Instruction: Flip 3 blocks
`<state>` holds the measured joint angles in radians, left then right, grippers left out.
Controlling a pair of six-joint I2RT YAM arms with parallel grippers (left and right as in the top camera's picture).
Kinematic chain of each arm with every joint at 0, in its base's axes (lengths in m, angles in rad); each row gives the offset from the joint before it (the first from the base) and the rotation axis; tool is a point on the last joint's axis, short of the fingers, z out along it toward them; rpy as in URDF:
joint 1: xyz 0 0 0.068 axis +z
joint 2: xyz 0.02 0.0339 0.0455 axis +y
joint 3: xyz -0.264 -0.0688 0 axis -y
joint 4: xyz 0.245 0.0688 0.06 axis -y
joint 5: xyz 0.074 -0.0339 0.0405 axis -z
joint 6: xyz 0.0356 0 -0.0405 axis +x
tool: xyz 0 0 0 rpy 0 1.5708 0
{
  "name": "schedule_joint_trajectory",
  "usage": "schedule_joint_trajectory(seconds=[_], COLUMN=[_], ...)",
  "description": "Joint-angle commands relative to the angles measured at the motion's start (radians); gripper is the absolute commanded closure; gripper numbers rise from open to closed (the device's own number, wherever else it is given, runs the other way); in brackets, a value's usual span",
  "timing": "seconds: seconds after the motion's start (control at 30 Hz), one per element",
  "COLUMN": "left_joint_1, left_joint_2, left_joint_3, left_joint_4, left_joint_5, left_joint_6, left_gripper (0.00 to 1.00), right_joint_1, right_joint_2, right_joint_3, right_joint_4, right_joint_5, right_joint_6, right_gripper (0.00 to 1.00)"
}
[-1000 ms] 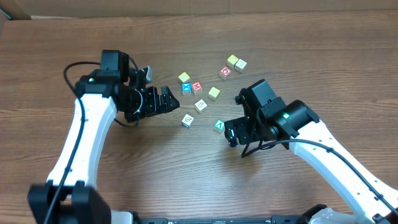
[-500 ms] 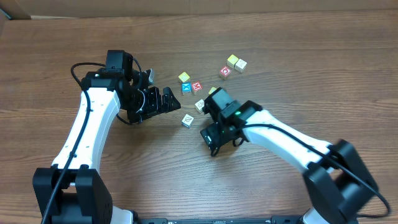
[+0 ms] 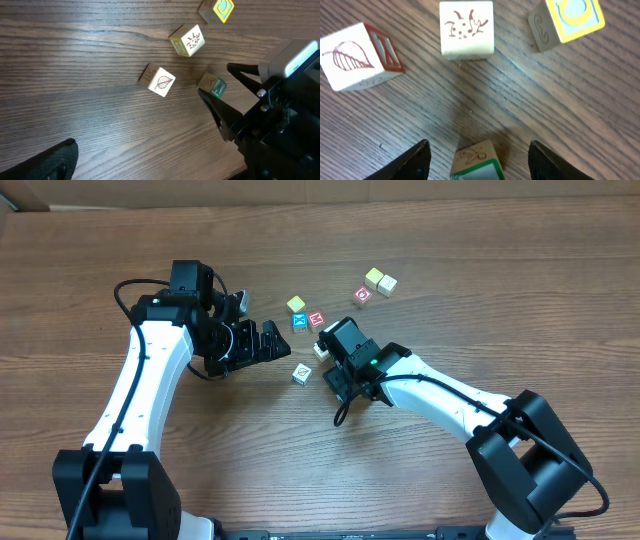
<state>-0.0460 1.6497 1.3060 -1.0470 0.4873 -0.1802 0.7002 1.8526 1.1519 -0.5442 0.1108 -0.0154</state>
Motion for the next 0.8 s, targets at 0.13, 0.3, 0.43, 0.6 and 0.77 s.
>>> schedule_joint_trajectory(seconds=[0.13, 0.3, 0.43, 0.6, 0.77], left_joint_1=[-0.008, -0.008, -0.008, -0.008, -0.008], left_joint_2=[-0.002, -0.002, -0.002, -0.002, -0.002], left_joint_3=[0.018, 0.018, 0.018, 0.018, 0.018], left_joint_4=[0.004, 0.003, 0.003, 0.003, 0.003], left_joint_5=[0.019, 0.019, 0.019, 0.020, 0.019], left_joint_6=[0.035, 0.035, 0.035, 0.035, 0.035], left_gripper=[0.00, 0.00, 0.00, 0.00, 0.00], right_joint_1=[-0.004, -0.004, -0.004, -0.004, -0.004], right_joint_2=[0.008, 0.014, 0.017, 0.022, 0.022], right_joint_3=[0.019, 0.010, 0.006, 0.006, 0.006], right_joint_4=[-0.053, -0.063, -0.065, -0.088, -0.124], right_joint_5=[0.000, -0.039, -0.053, -0.053, -0.084], right_joint_6=[-0.011, -0.011, 0.020, 0.082, 0.198], right_gripper=[0.44, 0.52, 0.62, 0.70, 0.88])
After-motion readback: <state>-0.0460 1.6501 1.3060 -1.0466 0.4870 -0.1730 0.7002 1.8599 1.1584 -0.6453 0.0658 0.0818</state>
